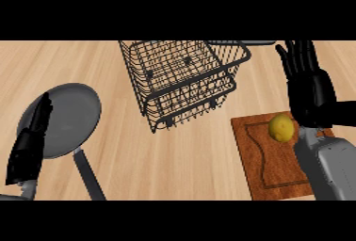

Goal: Pick the tomato from the cutting board and place it in the tiered basket

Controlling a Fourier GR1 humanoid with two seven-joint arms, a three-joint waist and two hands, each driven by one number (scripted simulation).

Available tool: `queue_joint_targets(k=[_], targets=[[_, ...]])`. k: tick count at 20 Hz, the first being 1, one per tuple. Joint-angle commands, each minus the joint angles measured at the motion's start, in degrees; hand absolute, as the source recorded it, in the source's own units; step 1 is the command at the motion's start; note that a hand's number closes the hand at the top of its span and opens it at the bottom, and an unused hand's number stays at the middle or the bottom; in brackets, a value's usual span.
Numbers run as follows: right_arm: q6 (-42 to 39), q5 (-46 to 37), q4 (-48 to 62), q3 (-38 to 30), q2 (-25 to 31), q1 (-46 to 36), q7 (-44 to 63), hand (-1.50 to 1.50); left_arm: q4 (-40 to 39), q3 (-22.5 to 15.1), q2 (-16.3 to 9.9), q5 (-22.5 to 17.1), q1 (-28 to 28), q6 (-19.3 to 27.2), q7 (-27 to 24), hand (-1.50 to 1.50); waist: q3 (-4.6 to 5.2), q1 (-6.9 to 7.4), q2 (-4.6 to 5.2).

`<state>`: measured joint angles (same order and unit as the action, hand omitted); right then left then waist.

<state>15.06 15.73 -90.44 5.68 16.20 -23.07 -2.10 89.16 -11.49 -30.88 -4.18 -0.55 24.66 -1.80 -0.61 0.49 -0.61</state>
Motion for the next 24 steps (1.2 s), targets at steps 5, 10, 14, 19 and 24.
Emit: queue_joint_targets(k=[5, 10, 14, 19, 24], targets=[[-10.0, 1.9, 7.7, 2.9, 3.8, 4.2, 4.7, -1.5, -0.3, -6.4, 8.0, -6.4, -2.0, -10.1, -3.1, 0.0, 0.67, -0.89, 1.08], [-10.8, 0.8, 13.3, 3.7, 0.3, 11.3, -3.8, -1.5, -6.8, -8.0, 12.8, -10.7, -6.0, -15.8, -2.4, 0.0, 0.58, -1.42, 1.05], [-11.3, -5.1, 7.0, 3.6, 4.4, 13.4, -8.8, -1.5, -15.5, -5.5, 14.9, -9.8, -9.1, -18.4, -7.0, 0.0, 0.65, -1.43, 0.66], [-13.3, -10.9, -2.4, 2.7, 17.9, 14.4, 0.9, -1.5, -11.4, -6.0, 14.5, -9.7, -5.4, -17.9, -6.5, 0.0, 0.75, -1.77, 0.33], [-22.7, -19.6, -5.8, 4.4, 36.7, 12.7, 13.0, -1.5, -10.6, -4.1, 11.9, -11.1, -5.8, -18.7, -4.2, 0.0, 1.2, -2.54, -0.29]])
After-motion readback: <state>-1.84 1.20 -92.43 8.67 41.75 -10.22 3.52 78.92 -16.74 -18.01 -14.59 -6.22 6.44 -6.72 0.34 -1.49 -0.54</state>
